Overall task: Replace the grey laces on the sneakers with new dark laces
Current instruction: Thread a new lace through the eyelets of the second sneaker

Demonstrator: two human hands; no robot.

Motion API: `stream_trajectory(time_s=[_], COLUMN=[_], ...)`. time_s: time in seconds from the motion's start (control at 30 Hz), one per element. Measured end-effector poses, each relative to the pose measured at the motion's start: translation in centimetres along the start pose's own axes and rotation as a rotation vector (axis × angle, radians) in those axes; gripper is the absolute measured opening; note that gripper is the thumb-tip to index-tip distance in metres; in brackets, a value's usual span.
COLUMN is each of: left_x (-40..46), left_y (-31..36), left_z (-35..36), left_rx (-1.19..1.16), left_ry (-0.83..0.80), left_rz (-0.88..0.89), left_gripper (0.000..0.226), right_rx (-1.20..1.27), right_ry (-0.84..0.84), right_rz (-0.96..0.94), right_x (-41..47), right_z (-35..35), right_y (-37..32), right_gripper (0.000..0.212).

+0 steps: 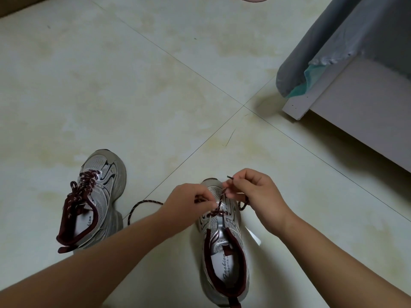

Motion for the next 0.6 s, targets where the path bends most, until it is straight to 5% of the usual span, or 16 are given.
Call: stream_trajectory(time_s=[0.13,0.4,0.6], left_x=[0.3,0.2,0.0], left_y=[-1.1,-1.2,-1.4], left_z=[0.6,1.1,1.9], left_rx=[0.008,0.322,0.272], left_ry=[-0.13,-0.116,-0.13], left_rz=[-0.165,-0.061,-0.03], left_gripper=[0.016,0.006,0.025], right_rx=[-0.157,-0.986,-0.85], right_ry=[-0.027,0.048,0.055], right_rz=[0.035,0.085,0.062], right_x=[0.4,0.1,0.2], right_z=[0.4,-1.3,-1.6], right_y=[0.1,2.1,2.9], right_gripper=[0.024,0.018,0.023])
Point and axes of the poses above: each hand's wrist, its own x-axis towards the middle knuckle, its own z-axis out of the palm, y = z × x, the point moved 4 cm from there along x, towards the middle knuckle, and after that the axes turned 1 degree about x, right-handed, at the moved point
